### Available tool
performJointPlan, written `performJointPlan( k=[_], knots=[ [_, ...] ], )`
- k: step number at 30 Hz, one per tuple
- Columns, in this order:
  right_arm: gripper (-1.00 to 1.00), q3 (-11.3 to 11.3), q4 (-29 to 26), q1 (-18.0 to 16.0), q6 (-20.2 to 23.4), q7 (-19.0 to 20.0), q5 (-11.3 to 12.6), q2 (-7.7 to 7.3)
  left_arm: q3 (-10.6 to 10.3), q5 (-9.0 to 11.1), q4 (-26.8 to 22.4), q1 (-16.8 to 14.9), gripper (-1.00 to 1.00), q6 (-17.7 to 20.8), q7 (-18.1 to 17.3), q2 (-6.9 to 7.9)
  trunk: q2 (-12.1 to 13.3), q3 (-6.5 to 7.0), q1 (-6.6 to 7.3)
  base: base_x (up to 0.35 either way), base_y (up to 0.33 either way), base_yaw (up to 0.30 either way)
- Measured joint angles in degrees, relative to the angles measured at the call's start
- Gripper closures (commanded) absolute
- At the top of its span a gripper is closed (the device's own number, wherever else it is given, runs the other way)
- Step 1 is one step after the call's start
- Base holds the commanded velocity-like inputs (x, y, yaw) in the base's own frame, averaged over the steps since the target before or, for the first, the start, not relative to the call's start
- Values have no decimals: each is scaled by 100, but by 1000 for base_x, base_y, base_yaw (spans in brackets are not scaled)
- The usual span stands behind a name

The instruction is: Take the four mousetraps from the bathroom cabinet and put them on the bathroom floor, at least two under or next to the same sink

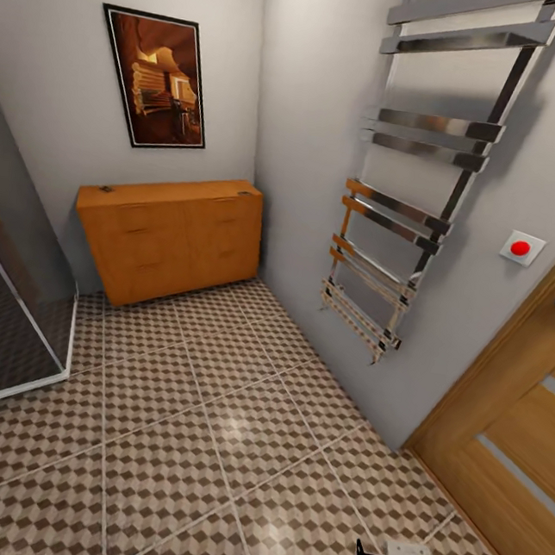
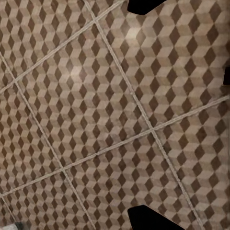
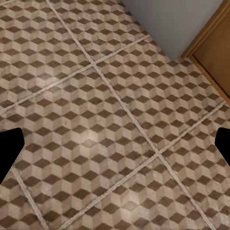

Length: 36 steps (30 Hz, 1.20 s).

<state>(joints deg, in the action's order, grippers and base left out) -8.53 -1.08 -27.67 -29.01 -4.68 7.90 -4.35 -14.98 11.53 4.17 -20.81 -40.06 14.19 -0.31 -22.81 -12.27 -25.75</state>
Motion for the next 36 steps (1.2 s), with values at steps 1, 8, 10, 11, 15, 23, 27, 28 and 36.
performJointPlan(
  k=[1, 8, 10, 11, 15, 23, 27, 28, 36],
  knots=[
    [-100, -3, 0, 0, 0, -1, 1, 2, 0, 0, -1, 0, -100, 0, 0, 0, 0, 0, 0, 0, 0, 289],
    [-100, -3, 0, 1, 0, 2, 1, 14, 0, 0, -1, 0, -100, 0, 0, 0, 0, 0, 0, 0, 0, 289],
    [-100, -2, 0, 1, 0, 2, 0, 18, 0, 0, 0, 0, -100, 0, 0, 0, 0, 0, 0, 0, 0, 289],
    [-100, -2, 0, 1, 0, 2, 1, 19, 0, 0, -1, 0, -100, 0, 0, 0, 0, 0, 0, 0, 0, 289],
    [-100, -1, 0, 1, 0, -2, 0, 29, 0, 0, -1, 0, -100, 0, 0, 0, 0, 0, 0, 0, 0, 289],
    [-100, 0, 0, 1, 0, -6, 1, 40, 0, 0, -1, 0, -100, 0, 0, 0, 0, 0, 0, 0, 0, 289],
    [-100, -2, 0, -2, 0, -4, 0, 40, 0, 1, 0, 0, -100, 0, 0, 0, 0, 0, 0, 0, 0, 289],
    [-100, -1, 0, -1, 0, -5, 0, 40, 0, 1, 0, 0, -100, 0, 0, 0, 0, 0, 0, 0, 0, 289],
    [-100, 0, 0, -2, 0, -5, 1, 41, 0, 0, -1, 0, -100, 0, 0, 0, 0, 0, 0, 0, 0, 287]
  ],
)
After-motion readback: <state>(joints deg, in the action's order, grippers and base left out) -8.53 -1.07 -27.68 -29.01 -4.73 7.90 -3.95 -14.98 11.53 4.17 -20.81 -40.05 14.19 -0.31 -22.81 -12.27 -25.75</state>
